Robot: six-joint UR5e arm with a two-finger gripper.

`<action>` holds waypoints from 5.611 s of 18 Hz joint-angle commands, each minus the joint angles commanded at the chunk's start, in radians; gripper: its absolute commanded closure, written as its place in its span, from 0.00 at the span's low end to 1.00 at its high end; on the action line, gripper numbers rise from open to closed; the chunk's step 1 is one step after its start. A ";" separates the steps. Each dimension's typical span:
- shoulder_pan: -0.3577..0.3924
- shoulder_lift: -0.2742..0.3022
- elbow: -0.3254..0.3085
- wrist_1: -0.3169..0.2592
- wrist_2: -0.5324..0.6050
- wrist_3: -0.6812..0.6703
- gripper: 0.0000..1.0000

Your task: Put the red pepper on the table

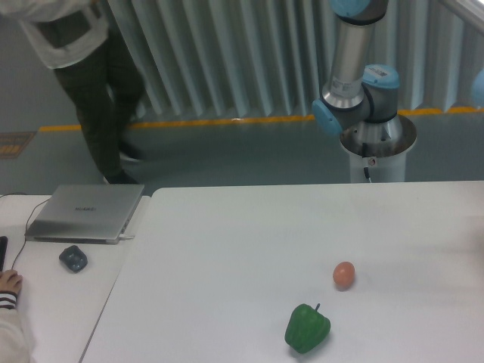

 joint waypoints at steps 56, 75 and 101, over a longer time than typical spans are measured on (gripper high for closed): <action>-0.113 -0.023 0.176 -0.276 0.025 -0.151 0.75; -0.485 -0.084 0.106 -0.043 -0.051 -0.913 0.74; -0.505 -0.101 0.061 -0.032 -0.017 -0.882 0.00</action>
